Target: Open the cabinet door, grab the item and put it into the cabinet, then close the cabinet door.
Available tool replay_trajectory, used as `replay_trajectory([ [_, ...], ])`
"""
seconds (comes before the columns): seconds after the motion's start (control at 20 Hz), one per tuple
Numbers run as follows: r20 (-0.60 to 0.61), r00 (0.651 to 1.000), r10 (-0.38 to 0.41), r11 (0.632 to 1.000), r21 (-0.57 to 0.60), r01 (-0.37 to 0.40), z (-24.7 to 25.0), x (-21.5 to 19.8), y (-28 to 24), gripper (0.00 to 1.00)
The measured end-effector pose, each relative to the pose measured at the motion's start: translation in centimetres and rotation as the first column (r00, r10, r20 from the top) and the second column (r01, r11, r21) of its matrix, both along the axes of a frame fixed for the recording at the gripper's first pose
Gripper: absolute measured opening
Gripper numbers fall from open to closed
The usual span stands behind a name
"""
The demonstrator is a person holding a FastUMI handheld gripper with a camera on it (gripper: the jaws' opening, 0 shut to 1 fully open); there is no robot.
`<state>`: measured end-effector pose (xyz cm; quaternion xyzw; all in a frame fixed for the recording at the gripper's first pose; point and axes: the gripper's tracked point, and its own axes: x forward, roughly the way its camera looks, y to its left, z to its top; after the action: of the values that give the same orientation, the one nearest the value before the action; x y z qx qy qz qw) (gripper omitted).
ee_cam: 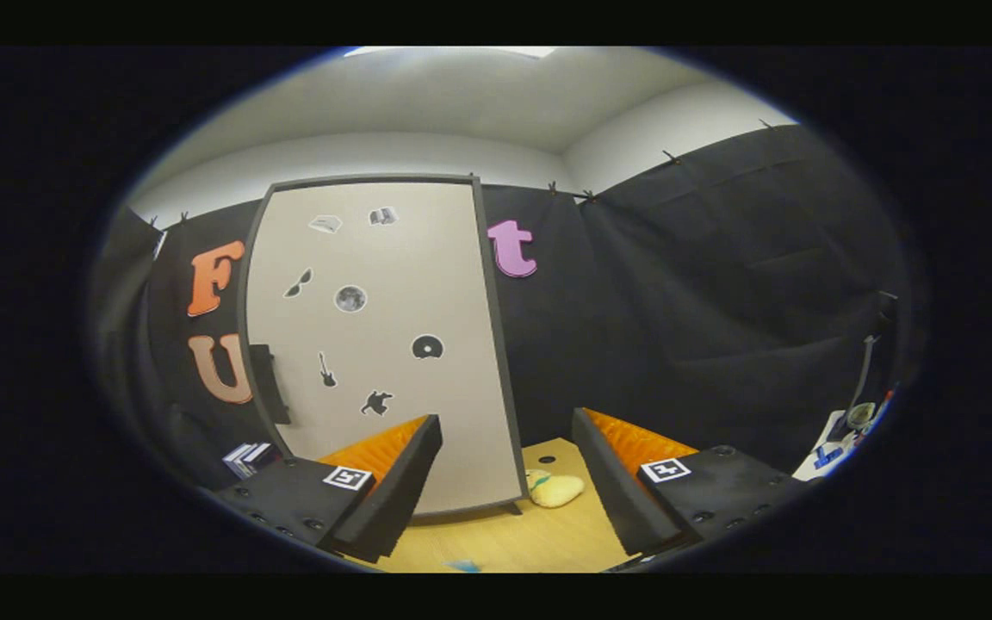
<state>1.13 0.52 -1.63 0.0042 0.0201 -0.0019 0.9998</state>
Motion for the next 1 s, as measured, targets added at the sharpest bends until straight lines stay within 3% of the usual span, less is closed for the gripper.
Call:
replay_trajectory([
  [0.45, -0.021, 1.0, 0.022, 1.0, 0.0, -0.022, -0.8, 1.0, 2.9, 0.98],
  [0.75, -0.03, 0.988, 0.15, 0.989, -0.013, -0.151, -1.4, 3.2, 11.3, 0.98],
  [1.0, -0.049, 0.958, 0.281, 0.959, -0.019, -0.282, -1.3, 5.3, 19.9, 0.98],
])
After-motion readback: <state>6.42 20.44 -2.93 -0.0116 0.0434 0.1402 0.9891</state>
